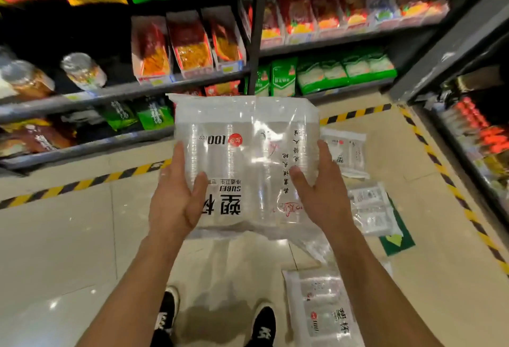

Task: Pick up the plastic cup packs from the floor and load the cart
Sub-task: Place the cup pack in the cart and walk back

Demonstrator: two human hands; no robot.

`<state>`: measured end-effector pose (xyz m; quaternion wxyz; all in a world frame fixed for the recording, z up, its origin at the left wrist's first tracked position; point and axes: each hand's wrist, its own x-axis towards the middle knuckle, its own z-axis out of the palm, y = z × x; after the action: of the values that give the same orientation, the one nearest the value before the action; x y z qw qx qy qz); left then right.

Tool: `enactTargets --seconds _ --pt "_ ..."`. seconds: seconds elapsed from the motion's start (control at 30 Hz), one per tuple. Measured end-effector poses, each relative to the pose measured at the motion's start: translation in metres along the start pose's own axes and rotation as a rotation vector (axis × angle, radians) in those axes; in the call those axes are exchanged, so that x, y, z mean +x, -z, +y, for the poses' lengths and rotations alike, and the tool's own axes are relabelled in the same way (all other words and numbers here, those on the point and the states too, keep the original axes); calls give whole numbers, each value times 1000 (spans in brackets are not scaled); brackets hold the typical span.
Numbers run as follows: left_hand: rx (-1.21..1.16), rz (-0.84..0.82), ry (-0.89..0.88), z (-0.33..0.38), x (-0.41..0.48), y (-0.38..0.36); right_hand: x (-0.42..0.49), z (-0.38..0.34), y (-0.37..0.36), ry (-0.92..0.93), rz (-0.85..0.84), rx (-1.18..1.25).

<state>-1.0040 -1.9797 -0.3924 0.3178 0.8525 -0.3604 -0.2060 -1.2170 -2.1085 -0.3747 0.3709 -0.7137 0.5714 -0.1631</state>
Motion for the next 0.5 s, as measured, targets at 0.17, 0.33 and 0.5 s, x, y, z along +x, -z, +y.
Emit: enactTargets --seconds 0.17,0.33,0.5 --pt "31 145 -44 86 -31 128 -34 -125 82 134 7 48" --pt "79 250 12 117 -60 236 -61 -220 109 316 -25 91" --pt "91 442 63 91 -93 346 -104 -329 81 478 -99 168"
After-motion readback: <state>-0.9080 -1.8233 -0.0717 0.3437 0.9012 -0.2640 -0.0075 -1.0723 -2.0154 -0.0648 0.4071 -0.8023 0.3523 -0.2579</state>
